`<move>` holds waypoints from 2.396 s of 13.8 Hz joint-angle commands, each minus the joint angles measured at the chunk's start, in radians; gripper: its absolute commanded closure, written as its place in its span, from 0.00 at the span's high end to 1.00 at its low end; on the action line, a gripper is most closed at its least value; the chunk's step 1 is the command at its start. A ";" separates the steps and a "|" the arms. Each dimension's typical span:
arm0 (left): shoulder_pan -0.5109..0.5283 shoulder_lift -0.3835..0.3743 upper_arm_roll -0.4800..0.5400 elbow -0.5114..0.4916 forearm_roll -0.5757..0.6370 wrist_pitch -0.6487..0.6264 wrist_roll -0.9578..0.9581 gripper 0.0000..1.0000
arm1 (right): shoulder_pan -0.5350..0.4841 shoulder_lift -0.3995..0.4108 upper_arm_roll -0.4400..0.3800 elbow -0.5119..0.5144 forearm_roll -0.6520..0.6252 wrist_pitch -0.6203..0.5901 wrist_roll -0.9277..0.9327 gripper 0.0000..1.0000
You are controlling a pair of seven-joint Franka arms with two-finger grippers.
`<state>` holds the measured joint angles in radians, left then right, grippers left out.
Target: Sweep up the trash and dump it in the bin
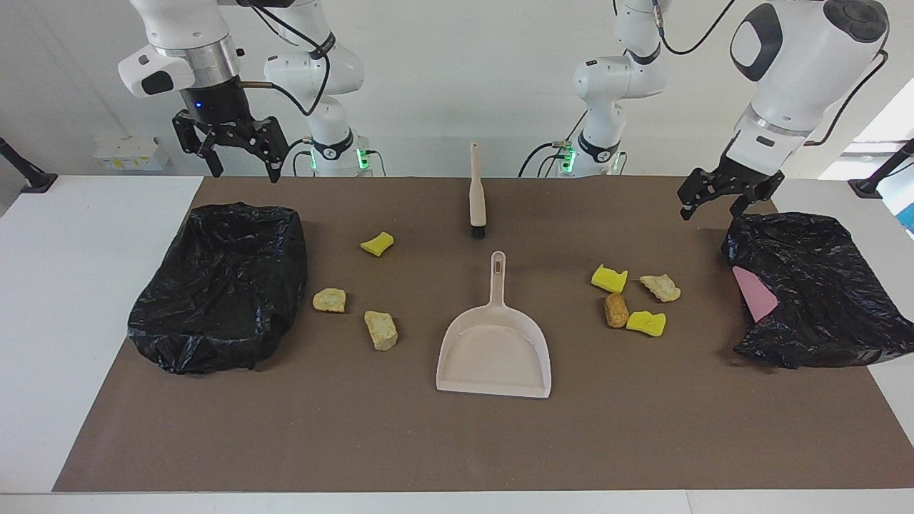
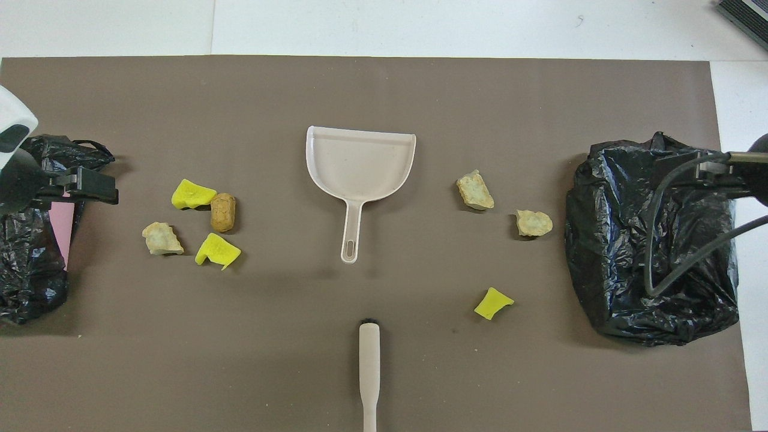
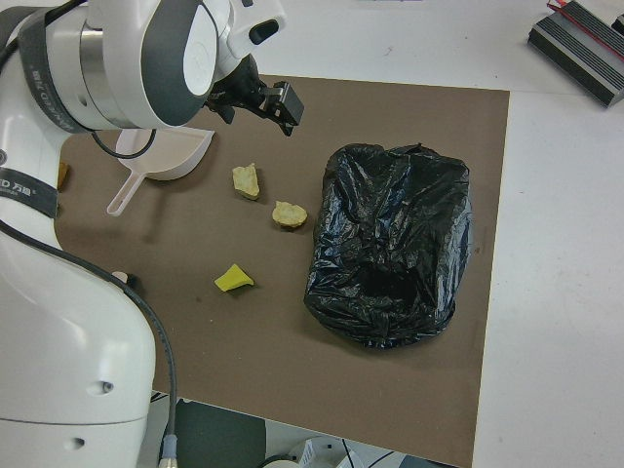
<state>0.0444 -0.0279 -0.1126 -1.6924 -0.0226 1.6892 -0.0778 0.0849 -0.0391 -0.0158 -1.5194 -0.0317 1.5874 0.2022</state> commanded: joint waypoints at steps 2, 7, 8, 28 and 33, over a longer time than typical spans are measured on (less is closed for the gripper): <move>-0.009 -0.009 -0.001 0.002 0.001 -0.013 0.007 1.00 | -0.010 0.001 0.002 0.007 0.013 -0.021 -0.036 1.00; -0.009 -0.015 -0.001 -0.012 0.000 -0.014 0.007 1.00 | -0.010 -0.010 0.002 -0.008 0.015 -0.026 -0.040 1.00; -0.009 -0.015 -0.002 -0.015 0.000 -0.014 0.007 1.00 | -0.010 -0.008 0.000 -0.007 0.015 -0.023 -0.038 1.00; -0.782 -0.237 -0.004 -0.760 -0.120 0.481 -0.514 1.00 | 0.278 0.287 0.017 0.004 -0.008 0.247 0.291 1.00; -1.038 -0.230 -0.004 -0.912 -0.157 0.725 -0.710 1.00 | 0.409 0.471 0.016 0.083 -0.013 0.385 0.448 1.00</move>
<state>-0.9058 -0.2246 -0.1382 -2.5180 -0.1623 2.3154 -0.7295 0.4690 0.3562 0.0030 -1.5231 -0.0306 1.9696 0.6072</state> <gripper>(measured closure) 0.000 0.000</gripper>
